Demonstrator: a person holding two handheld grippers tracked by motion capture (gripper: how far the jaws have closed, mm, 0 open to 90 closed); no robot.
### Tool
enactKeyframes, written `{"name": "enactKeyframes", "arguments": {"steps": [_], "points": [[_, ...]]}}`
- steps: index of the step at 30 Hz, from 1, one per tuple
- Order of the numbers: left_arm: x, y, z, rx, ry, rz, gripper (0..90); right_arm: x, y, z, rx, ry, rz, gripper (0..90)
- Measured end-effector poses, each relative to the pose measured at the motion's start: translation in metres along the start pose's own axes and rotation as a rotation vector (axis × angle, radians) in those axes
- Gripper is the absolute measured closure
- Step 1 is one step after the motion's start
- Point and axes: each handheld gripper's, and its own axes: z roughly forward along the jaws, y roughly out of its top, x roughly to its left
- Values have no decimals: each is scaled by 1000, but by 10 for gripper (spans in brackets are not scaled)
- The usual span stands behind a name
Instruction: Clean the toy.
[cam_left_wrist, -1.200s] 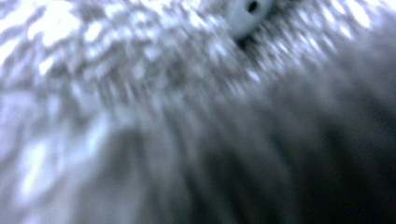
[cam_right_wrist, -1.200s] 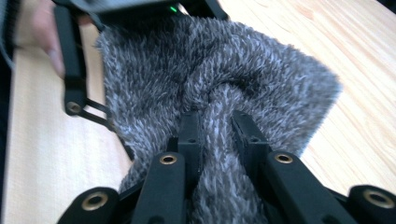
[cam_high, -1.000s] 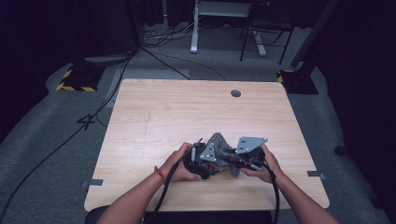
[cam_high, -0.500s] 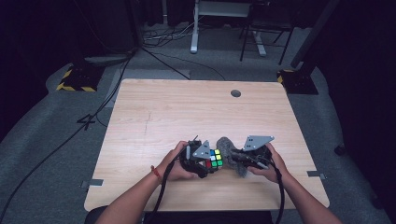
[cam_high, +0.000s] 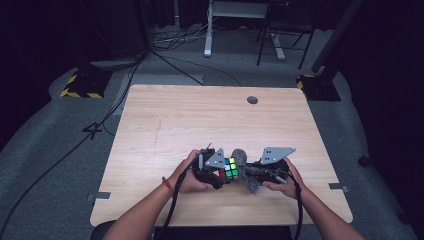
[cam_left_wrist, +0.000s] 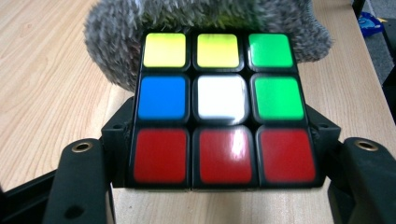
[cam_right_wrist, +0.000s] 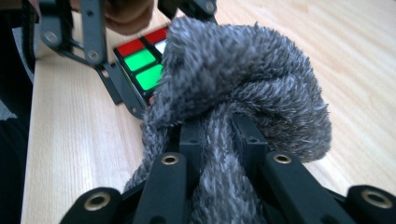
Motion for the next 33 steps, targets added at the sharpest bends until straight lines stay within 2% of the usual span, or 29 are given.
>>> {"name": "enactKeyframes", "arguments": {"steps": [5, 13, 21, 24, 29, 33], "points": [[-2, 1, 3, 17, 11, 5, 330, 4, 7, -3, -29, -10, -25, 774], [-3, 3, 11, 44, 15, 17, 331, 7, 14, -2, -56, 16, -35, 775], [-4, 6, 4, 16, 15, 32, 334, 2, 10, -4, -19, -17, -16, 777], [-3, 7, 2, 13, 20, 33, 335, -3, 3, -2, 16, -18, 10, 778], [-2, 7, -2, 3, 28, 36, 335, -8, -6, 3, 85, -31, 7, 778], [-3, 8, -1, 5, 36, 39, 335, -7, -4, -1, 48, -23, 4, 778]]}}
